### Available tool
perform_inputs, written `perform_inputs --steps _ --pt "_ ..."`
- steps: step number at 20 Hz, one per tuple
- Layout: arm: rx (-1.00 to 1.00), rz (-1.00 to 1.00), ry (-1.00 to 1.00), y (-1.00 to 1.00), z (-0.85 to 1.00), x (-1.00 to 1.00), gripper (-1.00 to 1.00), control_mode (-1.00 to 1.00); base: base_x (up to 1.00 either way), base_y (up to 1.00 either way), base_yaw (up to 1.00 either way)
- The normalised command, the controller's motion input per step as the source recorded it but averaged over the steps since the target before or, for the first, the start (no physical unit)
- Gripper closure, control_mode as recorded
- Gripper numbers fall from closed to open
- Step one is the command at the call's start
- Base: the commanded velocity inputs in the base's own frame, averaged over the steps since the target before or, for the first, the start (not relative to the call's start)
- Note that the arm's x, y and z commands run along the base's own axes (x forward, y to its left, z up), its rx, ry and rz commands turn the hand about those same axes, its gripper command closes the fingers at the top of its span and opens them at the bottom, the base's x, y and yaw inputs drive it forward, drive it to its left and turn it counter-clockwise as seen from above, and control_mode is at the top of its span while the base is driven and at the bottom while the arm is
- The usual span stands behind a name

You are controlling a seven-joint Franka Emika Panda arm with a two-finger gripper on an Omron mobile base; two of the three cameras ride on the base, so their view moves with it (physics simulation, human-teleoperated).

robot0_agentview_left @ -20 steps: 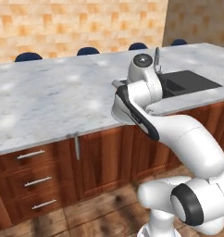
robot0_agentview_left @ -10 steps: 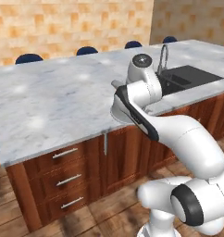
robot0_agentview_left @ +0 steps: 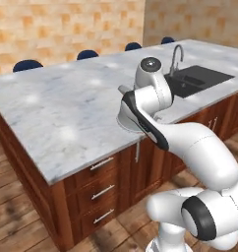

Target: The kettle is done boiling. Turn off the stove, then wait for 300 timesteps before moving the kettle to the dining table.

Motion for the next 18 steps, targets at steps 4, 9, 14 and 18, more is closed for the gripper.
perform_inputs --steps 4,9,14,18 --pt "0.0 0.0 0.0 0.0 0.0 0.0 1.0 1.0 0.17 0.97 -0.3" --pt "0.0 0.0 0.0 0.0 0.0 0.0 1.0 1.0 0.14 0.99 -0.3" --pt "0.0 0.0 0.0 0.0 0.0 0.0 1.0 1.0 0.12 0.97 -0.3" --pt "0.0 0.0 0.0 0.0 0.0 0.0 1.0 1.0 0.01 0.88 -0.36"
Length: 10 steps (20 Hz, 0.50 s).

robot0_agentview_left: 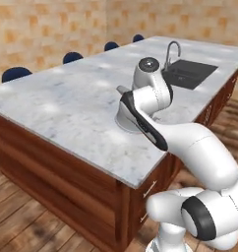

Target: The kettle is done boiling. Turn off the stove, then wait for 300 timesteps before moving the kettle to the dining table.

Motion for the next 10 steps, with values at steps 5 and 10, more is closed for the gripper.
perform_inputs --steps 5,10 --pt "0.0 0.0 0.0 0.0 0.0 0.0 1.0 1.0 0.0 0.68 -0.41" --pt "0.0 0.0 0.0 0.0 0.0 0.0 1.0 1.0 0.0 0.62 -0.44"
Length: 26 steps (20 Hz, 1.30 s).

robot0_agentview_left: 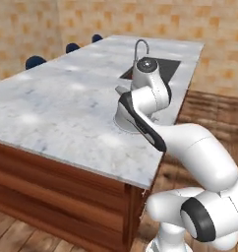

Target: The kettle is done boiling. Turn off the stove, then wait for 300 timesteps before moving the kettle to the dining table.

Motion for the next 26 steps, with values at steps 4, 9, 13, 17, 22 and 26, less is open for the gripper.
perform_inputs --steps 4,9,13,17,22,26 --pt "0.0 0.0 0.0 0.0 0.0 0.0 1.0 1.0 -0.06 0.6 -0.44" --pt "0.0 0.0 0.0 0.0 0.0 0.0 1.0 1.0 -0.66 0.36 -0.44" --pt "0.0 0.0 0.0 0.0 0.0 0.0 1.0 1.0 -0.72 0.54 -0.37" --pt "0.0 0.0 0.0 0.0 0.0 0.0 1.0 1.0 -0.45 0.94 -0.26" --pt "0.0 0.0 0.0 0.0 0.0 0.0 1.0 1.0 -0.3 1.0 -0.24" --pt "0.0 0.0 0.0 0.0 0.0 0.0 1.0 1.0 0.0 1.0 -0.17"
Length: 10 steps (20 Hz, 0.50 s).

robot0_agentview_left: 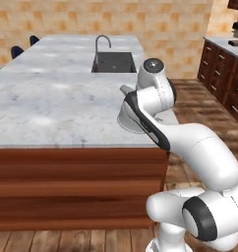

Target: The kettle is done boiling. Turn off the stove, then wait for 300 timesteps before moving the kettle to the dining table.

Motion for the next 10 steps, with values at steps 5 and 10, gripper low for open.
perform_inputs --steps 5,10 --pt "0.0 0.0 0.0 0.0 0.0 0.0 1.0 1.0 0.03 0.99 -0.14" --pt "0.0 0.0 0.0 0.0 0.0 0.0 1.0 1.0 0.08 0.92 -0.13"
